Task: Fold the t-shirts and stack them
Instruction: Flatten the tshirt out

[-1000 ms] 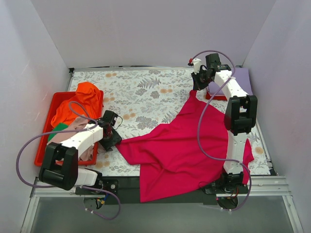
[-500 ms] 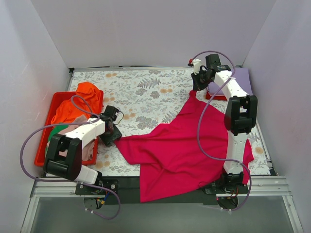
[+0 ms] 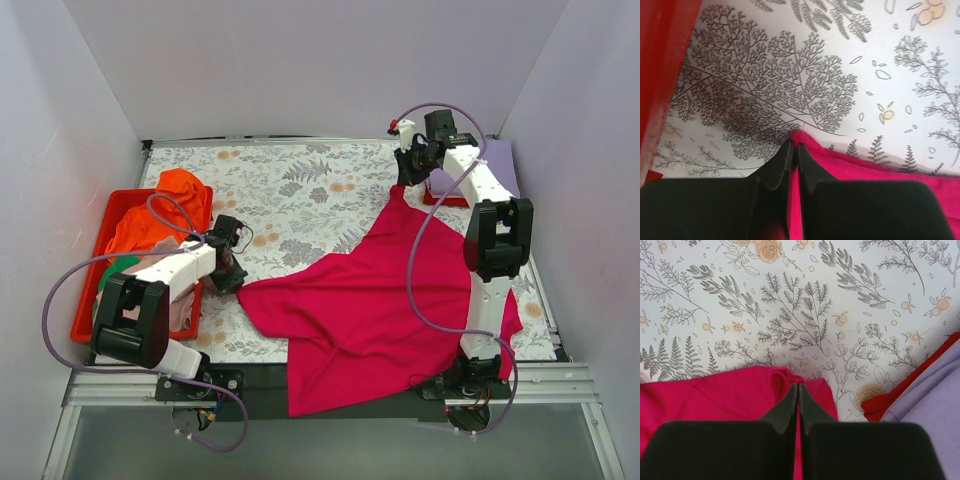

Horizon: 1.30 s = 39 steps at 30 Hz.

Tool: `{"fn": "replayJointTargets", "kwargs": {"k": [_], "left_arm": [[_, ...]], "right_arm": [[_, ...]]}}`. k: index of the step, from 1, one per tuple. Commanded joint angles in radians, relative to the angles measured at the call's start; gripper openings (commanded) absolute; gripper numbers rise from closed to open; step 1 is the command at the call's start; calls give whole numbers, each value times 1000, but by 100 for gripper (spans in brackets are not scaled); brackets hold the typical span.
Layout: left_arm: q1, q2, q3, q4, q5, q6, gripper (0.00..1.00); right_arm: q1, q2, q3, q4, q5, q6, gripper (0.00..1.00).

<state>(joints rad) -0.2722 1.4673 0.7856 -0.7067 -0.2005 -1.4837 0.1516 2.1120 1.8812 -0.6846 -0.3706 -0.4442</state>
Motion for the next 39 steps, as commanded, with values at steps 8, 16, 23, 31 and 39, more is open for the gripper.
{"fn": "replayJointTargets", "kwargs": {"k": [8, 16, 23, 31, 39], "left_arm": [[7, -251, 84, 150, 116, 183, 0], [11, -246, 60, 187, 309, 183, 0], [11, -249, -14, 222, 374, 169, 0], [11, -251, -16, 237, 426, 160, 0], [11, -248, 26, 233, 444, 191, 0]], "right_arm": [[2, -220, -45, -19, -109, -149, 1], [189, -334, -146, -93, -222, -405, 1], [300, -175, -112, 196, 314, -37, 1], [54, -144, -144, 246, 410, 56, 1], [62, -342, -318, 151, 35, -56, 1]]}}
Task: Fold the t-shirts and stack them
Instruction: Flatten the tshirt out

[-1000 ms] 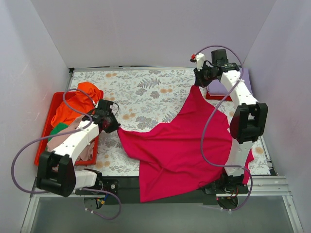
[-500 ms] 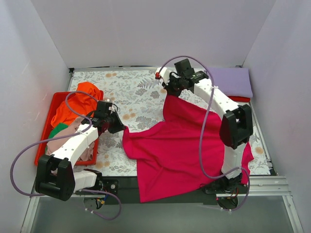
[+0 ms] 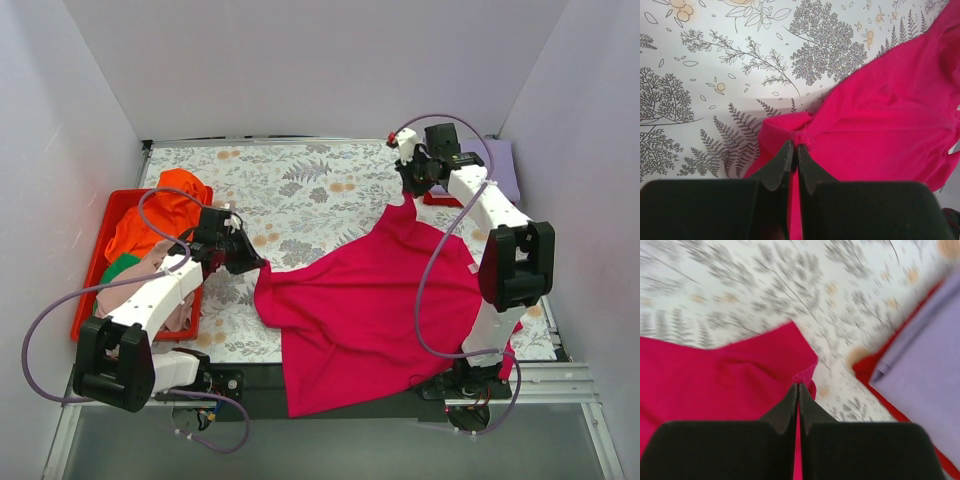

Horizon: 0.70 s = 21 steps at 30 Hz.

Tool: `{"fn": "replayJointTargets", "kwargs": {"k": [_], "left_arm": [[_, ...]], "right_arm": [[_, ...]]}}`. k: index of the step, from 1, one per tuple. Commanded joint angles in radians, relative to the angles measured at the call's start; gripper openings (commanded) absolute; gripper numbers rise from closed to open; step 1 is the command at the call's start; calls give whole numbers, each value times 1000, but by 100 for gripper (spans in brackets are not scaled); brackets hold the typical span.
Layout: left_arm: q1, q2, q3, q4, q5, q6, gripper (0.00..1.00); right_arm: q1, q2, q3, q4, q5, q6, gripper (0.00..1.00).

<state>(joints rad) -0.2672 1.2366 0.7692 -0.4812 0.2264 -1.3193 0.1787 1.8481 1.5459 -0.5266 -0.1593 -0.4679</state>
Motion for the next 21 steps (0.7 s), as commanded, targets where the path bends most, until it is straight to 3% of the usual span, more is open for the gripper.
{"fn": "replayJointTargets", "kwargs": {"k": [1, 10, 21], "left_arm": [[6, -23, 51, 1, 14, 34, 0], [16, -156, 241, -71, -130, 109, 0], [17, -275, 467, 7, -295, 192, 0]], "right_arm": [[30, -82, 28, -19, -236, -32, 1], [-30, -124, 284, -111, -428, 66, 1], [-90, -282, 606, -142, -303, -38, 1]]}}
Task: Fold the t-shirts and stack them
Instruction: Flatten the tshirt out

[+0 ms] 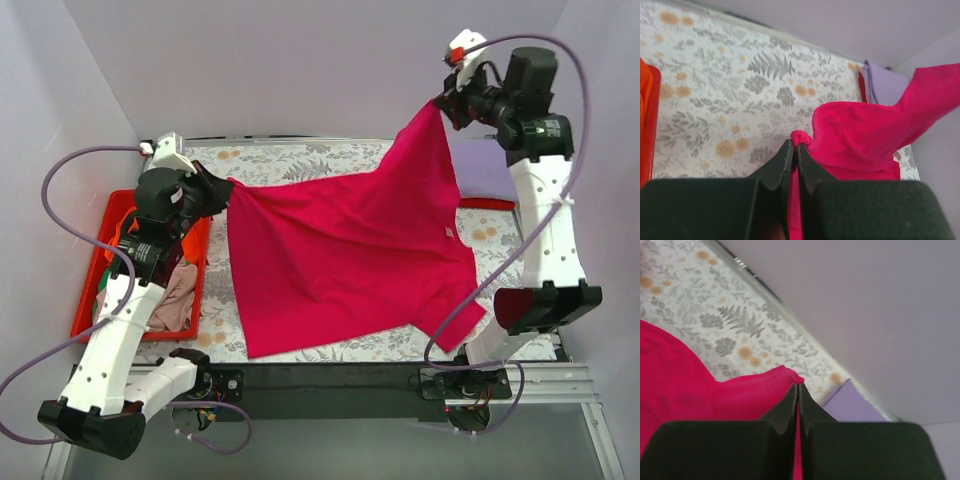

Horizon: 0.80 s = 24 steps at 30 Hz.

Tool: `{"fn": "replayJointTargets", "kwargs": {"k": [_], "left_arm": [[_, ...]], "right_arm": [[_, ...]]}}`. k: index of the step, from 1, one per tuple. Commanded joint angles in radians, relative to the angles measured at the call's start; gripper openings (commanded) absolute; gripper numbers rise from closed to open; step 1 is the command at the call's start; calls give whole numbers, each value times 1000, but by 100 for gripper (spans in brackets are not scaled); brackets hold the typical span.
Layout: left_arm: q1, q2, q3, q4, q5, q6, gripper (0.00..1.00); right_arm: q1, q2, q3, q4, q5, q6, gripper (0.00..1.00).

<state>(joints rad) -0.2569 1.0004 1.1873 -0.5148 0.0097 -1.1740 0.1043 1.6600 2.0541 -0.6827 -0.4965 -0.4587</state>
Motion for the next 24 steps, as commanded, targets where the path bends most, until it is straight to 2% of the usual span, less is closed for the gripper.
{"fn": "replayJointTargets", "kwargs": {"k": [1, 5, 10, 16, 24], "left_arm": [[5, -46, 58, 45, -86, 56, 0], [5, -101, 98, 70, -122, 83, 0], [5, -173, 175, 114, -136, 117, 0], [7, -212, 291, 145, -91, 135, 0], [7, -227, 442, 139, -11, 113, 0]], "right_arm": [[-24, -107, 136, 17, 65, -57, 1], [-57, -169, 254, 32, 154, -67, 1], [-84, -272, 294, 141, 274, -63, 1], [-84, -396, 337, 236, 377, -61, 1], [-81, -516, 380, 327, 481, -153, 1]]}}
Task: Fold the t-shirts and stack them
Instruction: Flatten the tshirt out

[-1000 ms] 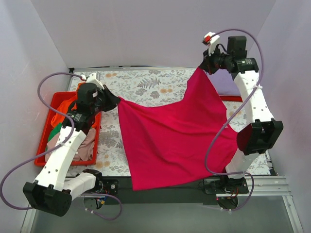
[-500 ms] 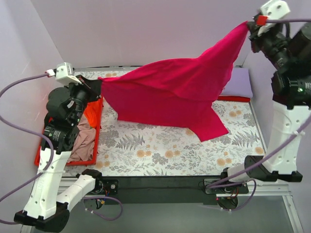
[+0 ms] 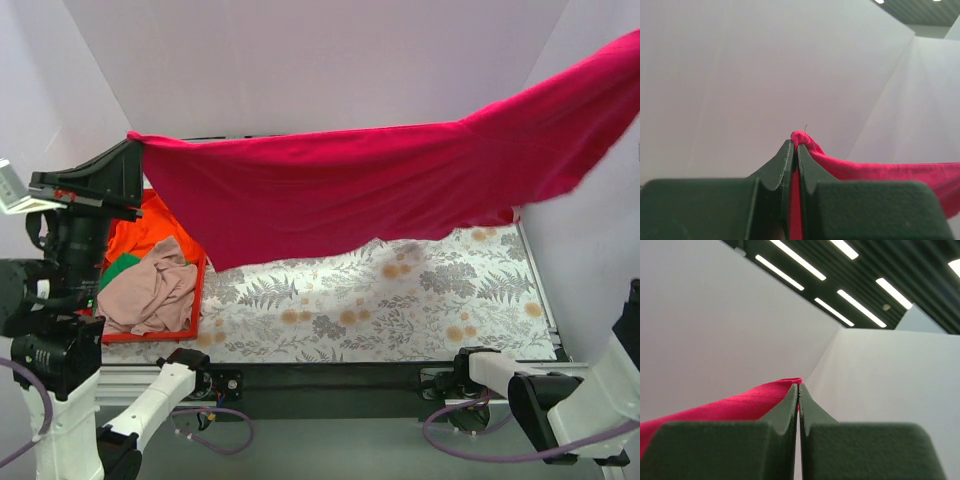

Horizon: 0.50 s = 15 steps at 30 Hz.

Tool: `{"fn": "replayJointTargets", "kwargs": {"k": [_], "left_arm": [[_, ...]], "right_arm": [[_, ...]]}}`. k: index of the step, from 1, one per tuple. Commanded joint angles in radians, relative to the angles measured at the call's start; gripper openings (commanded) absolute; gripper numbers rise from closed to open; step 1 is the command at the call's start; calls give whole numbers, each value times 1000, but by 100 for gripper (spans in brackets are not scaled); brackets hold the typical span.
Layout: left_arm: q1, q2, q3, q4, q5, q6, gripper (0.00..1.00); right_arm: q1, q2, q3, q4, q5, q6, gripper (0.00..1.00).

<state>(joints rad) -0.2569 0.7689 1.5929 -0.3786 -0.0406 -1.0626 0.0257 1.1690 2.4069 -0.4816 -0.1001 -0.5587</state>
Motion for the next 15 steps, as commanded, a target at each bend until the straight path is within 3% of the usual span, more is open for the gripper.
{"fn": "replayJointTargets", "kwargs": {"k": [1, 9, 15], "left_arm": [[7, 3, 38, 3, 39, -10, 0], [7, -43, -92, 6, 59, -27, 0], [5, -89, -370, 52, 10, -39, 0]], "right_arm": [[-3, -32, 26, 132, 94, -59, 1], [6, -49, -121, 114, 73, -46, 1], [6, -11, -366, 104, -4, 12, 1]]}}
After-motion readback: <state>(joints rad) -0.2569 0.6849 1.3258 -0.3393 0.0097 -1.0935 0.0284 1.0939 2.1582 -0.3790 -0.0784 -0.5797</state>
